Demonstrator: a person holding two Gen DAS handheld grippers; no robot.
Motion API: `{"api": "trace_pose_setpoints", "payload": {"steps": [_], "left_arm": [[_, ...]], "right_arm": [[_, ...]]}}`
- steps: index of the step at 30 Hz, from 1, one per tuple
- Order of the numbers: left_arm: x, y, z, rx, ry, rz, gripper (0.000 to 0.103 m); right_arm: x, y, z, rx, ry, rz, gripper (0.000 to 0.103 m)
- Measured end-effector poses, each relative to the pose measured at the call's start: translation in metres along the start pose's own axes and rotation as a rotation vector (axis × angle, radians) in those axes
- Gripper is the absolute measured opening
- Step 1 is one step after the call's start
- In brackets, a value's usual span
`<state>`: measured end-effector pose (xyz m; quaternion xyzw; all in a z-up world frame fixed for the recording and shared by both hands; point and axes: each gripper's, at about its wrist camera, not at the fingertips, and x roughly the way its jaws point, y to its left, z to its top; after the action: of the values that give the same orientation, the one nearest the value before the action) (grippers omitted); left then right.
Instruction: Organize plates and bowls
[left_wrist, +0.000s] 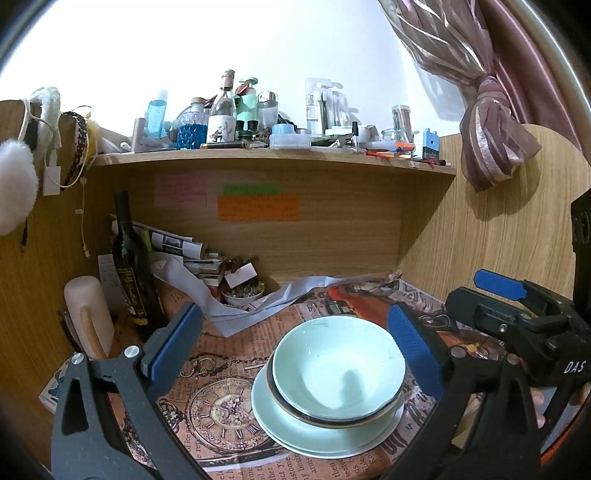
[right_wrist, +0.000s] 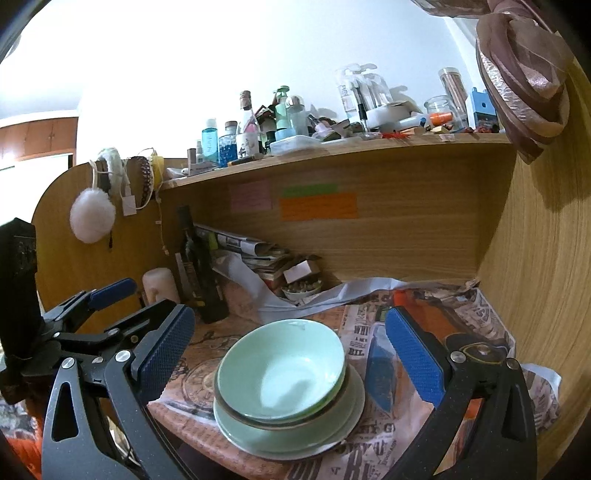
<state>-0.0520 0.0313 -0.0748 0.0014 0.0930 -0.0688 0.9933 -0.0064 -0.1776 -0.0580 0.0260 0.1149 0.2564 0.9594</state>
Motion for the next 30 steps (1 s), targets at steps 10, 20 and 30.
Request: {"api": "trace_pose_setpoints", "payload": {"steps": [10, 20, 30], "left_arm": [[-0.0006, 0.0008, -0.0002, -0.006, -0.004, 0.003, 0.102], [0.0003, 0.0020, 0.0003, -0.008, -0.004, 0.010, 0.102], [0.0022, -0.0001, 0.0006, -0.009, -0.006, 0.017, 0.102]], "right_arm": [[0.0006, 0.0016, -0.0001, 0.000, 0.000, 0.006, 0.103], [-0.0012, 0.0032, 0.0025, 0.002, -0.013, 0.007, 0.103], [-0.0016, 0.0072, 0.0049, 0.004, -0.015, 0.007, 0.103]]}}
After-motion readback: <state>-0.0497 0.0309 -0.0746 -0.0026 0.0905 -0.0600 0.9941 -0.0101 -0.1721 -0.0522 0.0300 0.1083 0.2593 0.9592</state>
